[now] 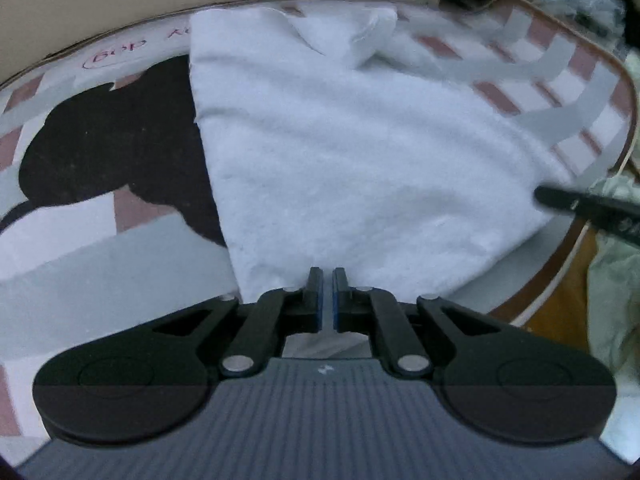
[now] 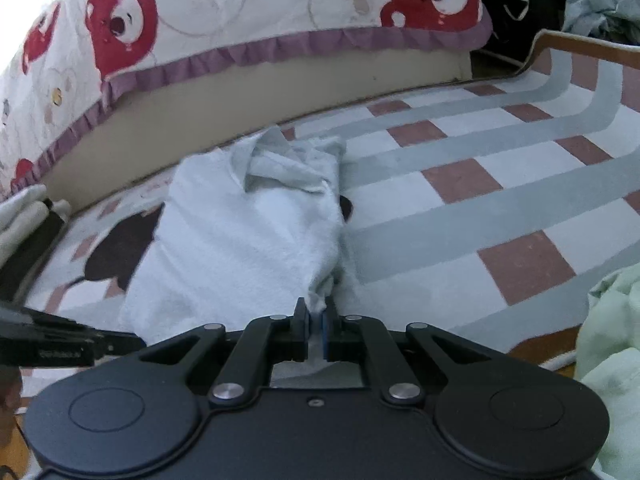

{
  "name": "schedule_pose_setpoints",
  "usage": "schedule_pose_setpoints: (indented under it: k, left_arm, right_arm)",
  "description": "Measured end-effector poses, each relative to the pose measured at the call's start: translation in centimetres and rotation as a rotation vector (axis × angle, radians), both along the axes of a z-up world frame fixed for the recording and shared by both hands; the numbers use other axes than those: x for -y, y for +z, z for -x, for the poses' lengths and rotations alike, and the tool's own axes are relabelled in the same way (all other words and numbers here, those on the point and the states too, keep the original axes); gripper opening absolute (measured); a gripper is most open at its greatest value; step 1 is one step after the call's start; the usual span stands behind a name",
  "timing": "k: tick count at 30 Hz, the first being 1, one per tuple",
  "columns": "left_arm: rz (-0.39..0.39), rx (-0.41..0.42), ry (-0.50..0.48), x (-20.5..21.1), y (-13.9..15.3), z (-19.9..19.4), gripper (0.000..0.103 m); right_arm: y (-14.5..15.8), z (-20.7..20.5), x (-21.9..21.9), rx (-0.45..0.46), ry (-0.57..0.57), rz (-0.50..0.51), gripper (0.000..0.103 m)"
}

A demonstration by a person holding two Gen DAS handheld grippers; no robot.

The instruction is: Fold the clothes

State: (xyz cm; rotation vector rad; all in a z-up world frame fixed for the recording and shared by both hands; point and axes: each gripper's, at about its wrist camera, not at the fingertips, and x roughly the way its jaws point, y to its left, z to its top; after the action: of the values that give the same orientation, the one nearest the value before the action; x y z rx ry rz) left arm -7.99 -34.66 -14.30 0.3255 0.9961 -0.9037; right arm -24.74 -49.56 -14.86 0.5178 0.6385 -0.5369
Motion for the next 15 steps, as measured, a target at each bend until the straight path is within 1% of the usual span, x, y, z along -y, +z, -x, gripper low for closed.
schedule_pose_setpoints:
  k: [3, 5, 9, 10, 11, 12, 13, 14, 15]
  left_arm:
    - [-0.06, -0.013, -0.006, 0.5, 0.5, -0.1, 0.004]
    - [-0.074, -0.005, -0.014, 0.8, 0.5, 0.1, 0.004]
    - [-0.075, -0.001, -0.002, 0.3, 0.3, 0.6, 0.004]
    - [-0.076, -0.002, 0.003, 0.2, 0.3, 0.6, 0.004]
    - [-0.076, -0.004, 0.005, 0.1, 0.3, 0.5, 0.004]
    - [-0.072, -0.007, 0.007, 0.0, 0.2, 0.4, 0.004]
    - [-0.067, -0.012, 0.01, -0.1, 0.3, 0.5, 0.004]
    - [-0.068, -0.018, 0.005, 0.0, 0.4, 0.4, 0.004]
    - [-0.071, -0.024, -0.003, 0.1, 0.5, 0.3, 0.005]
  right_arm:
    - [-0.5, 0.0, 1.2, -0.041, -0.07, -0.069, 0.006]
    - [-0.5, 0.4, 1.7, -0.045, -0.111, -0.094, 0.005]
    - [-0.8, 0.5, 1.1, -0.115, -0.121, -0.023, 0.009]
    - [-0.8, 0.5, 0.9, -0.13, -0.127, 0.001, 0.005]
    - [-0.8, 0.6, 0.8, -0.178, -0.159, 0.048, 0.0]
    - [-1.0, 0.7, 0.9, -0.262, -0.217, 0.12, 0.002]
    - [-1.1, 1.2, 1.1, -0.307, -0.263, 0.148, 0.002]
    - [-0.8, 1.8, 1.6, -0.291, -0.255, 0.112, 0.003]
    - [-0.1, 1.9, 2.1, -0.256, -0.206, 0.058, 0.004]
